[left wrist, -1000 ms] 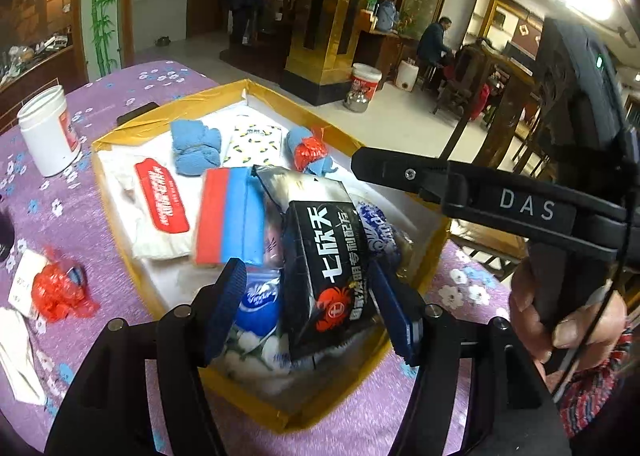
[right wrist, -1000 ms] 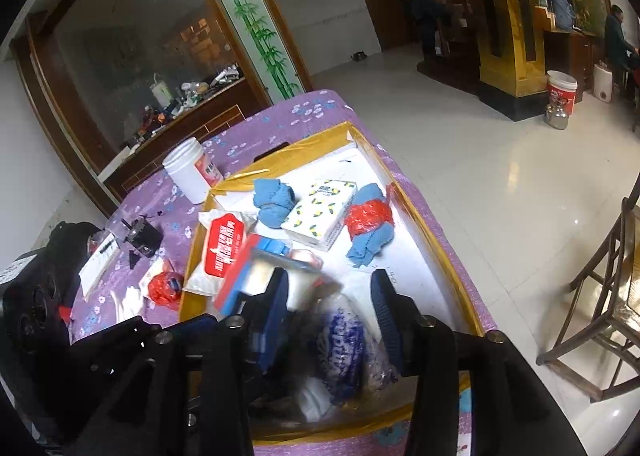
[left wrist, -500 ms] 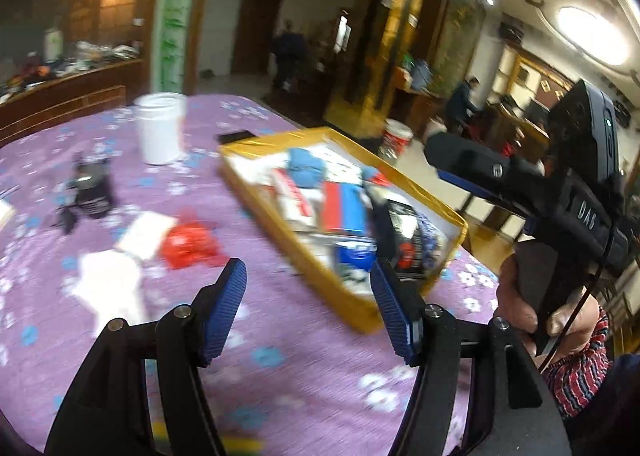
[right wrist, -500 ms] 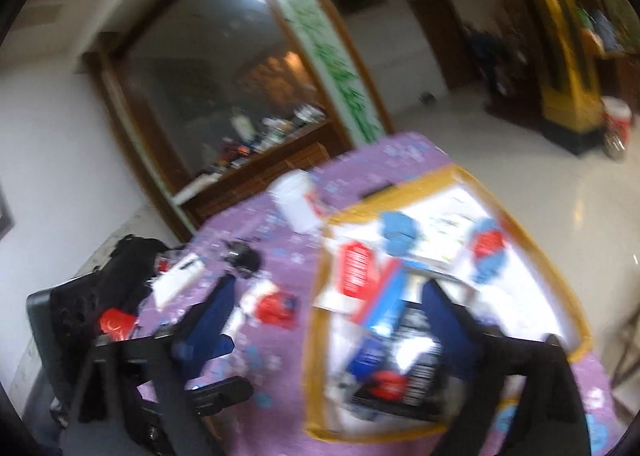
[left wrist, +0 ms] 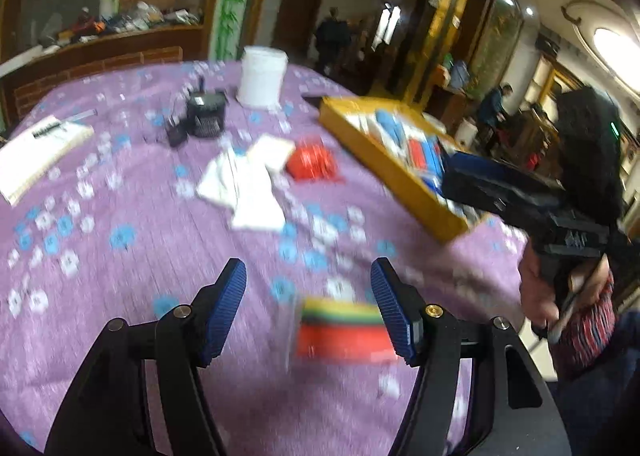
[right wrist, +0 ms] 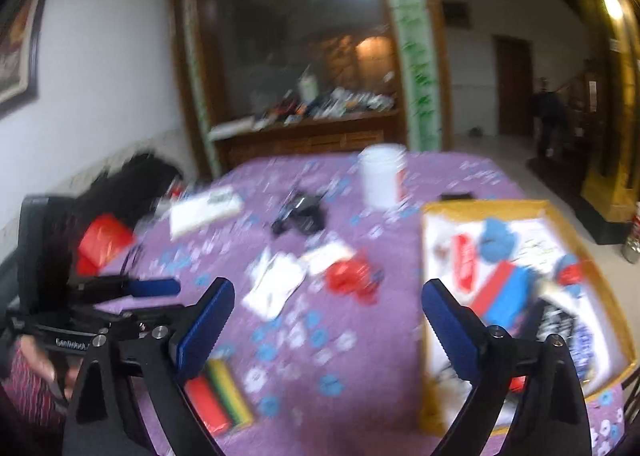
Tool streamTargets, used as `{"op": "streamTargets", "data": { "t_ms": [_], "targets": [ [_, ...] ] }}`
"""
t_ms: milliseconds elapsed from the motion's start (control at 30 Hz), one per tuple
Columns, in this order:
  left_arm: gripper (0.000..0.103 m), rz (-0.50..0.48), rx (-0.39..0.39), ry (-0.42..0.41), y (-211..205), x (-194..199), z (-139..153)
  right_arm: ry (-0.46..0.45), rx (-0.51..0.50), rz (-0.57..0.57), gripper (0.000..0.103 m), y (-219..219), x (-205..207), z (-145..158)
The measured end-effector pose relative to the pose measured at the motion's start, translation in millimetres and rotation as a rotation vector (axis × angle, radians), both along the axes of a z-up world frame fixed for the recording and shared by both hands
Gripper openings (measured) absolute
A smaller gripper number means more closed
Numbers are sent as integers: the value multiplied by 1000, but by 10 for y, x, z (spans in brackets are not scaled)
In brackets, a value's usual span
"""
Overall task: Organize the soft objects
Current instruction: 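Grasp the rainbow-striped sponge pack with the left gripper, then grasp the red plastic bag with the right gripper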
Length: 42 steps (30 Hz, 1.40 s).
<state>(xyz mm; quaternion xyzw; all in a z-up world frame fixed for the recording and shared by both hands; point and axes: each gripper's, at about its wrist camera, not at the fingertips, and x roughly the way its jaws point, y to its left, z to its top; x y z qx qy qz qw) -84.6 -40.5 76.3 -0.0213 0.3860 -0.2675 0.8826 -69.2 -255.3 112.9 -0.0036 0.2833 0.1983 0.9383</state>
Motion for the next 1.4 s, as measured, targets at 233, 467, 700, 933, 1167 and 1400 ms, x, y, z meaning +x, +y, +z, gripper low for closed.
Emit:
{"op": "streamTargets", "data": {
  "t_ms": [233,467,700,933,1167,1400],
  "targets": [
    [64,-289,354,-147,-378,-372,-87,137,64,80,87,92,85,-227],
    [64,-697,599,-134,-629,-245,-132,125,57,134,87,85,4,-214],
    [66,-860,607,-6,-976,87,-422,144,86,140,87,26,20,-236],
    [64,-657,477,13,-857,245,-502,150,89,121,87,-93,35,-218],
    [34,-257,367,-22,-539,292,-427,213,124,53,87,-156,258,-253],
    [33,-6,233,56,-270,653,-380,300,110,-39,86,22,821,-259]
  ]
}}
